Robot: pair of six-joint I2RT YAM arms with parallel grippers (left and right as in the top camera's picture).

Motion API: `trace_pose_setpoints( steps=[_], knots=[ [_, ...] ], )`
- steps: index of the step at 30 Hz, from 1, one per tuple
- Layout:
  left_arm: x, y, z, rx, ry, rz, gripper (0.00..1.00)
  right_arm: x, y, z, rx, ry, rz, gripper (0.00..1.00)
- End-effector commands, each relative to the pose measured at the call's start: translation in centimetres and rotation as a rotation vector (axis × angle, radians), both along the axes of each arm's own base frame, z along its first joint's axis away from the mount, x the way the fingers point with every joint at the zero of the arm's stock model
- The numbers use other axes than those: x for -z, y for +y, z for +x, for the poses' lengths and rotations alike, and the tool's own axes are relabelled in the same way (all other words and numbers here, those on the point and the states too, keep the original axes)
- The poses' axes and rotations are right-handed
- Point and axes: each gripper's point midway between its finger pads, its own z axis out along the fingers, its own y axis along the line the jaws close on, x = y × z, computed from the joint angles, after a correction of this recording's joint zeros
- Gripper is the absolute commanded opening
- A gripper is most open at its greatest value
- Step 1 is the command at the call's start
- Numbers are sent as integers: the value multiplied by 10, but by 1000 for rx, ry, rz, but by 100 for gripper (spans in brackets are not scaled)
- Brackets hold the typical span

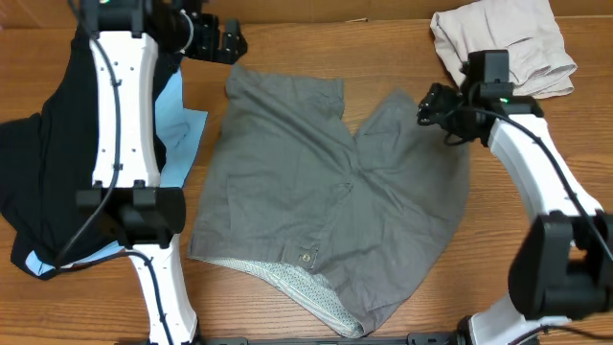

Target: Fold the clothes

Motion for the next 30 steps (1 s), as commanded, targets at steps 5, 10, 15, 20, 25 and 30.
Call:
trace_pose_setpoints(
  steps=[5,10,15,20,25,30],
  knots=[
    [37,-4,8,21,66,14,100,27,9,36,-127,-89,-74,70],
    [39,-3,10,21,66,15,100,57,10,52,-146,-101,-87,67],
    [38,-4,10,17,66,12,99,87,23,56,-199,-76,-102,66],
    [38,-4,10,8,69,8,99,98,34,54,-207,-61,-150,66],
    [38,-4,10,8,69,8,100,102,45,55,-171,-58,-140,58],
    [38,-4,10,8,69,8,100,124,51,51,-136,-21,-127,50]
  ],
)
